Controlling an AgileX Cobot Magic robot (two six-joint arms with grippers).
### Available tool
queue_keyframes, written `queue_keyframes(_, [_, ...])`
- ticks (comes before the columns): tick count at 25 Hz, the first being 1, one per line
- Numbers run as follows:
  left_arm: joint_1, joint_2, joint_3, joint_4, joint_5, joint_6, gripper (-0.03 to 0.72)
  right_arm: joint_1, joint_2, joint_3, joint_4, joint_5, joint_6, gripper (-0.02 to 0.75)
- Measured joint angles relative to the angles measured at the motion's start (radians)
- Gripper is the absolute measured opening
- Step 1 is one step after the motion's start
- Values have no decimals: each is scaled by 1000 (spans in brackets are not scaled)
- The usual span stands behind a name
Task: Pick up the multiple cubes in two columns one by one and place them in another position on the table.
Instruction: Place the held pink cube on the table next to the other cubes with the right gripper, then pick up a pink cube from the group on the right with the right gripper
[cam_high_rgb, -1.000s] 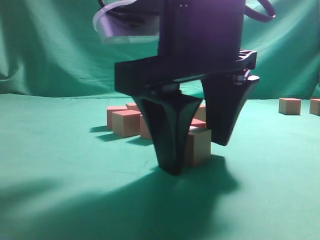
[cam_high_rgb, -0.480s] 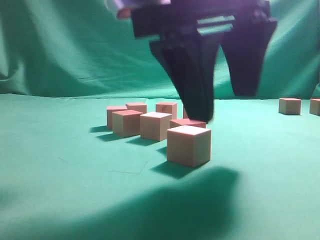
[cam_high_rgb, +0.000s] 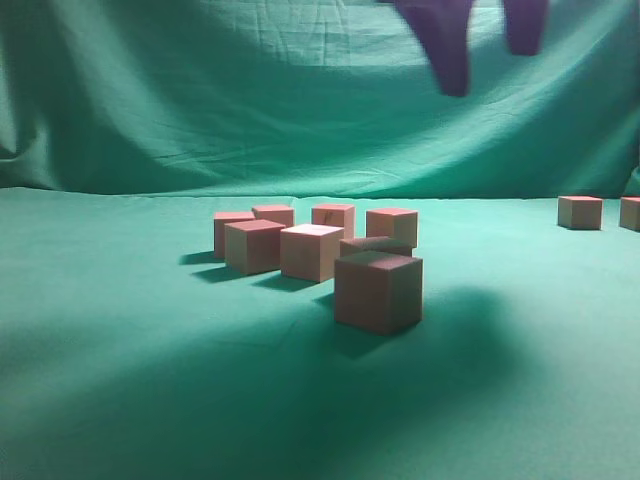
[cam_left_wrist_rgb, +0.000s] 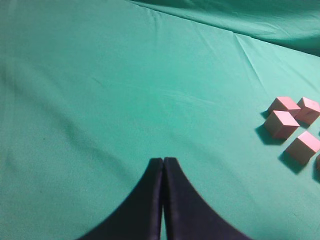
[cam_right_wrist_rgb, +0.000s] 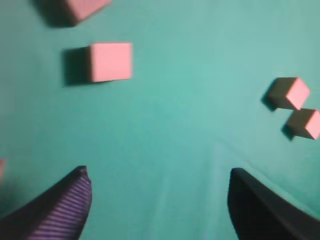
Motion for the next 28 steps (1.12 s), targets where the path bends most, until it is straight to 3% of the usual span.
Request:
queue_keyframes(5, [0,0,0,0,0,0,0,-218,0,-43,26,4,103,517])
queue_keyframes(10, [0,0,0,0,0,0,0,-431,19,-49,284,-64,118,517])
queue_keyframes(14, [0,0,0,0,0,0,0,-551,97,-98,438,-99,68,517])
queue_keyframes(17, [0,0,0,0,0,0,0,-587,166,-180,448,-103,51,517])
queue_keyframes(28, [0,0,0,0,0,0,0,-588,365,-350,409,-130,-26,517])
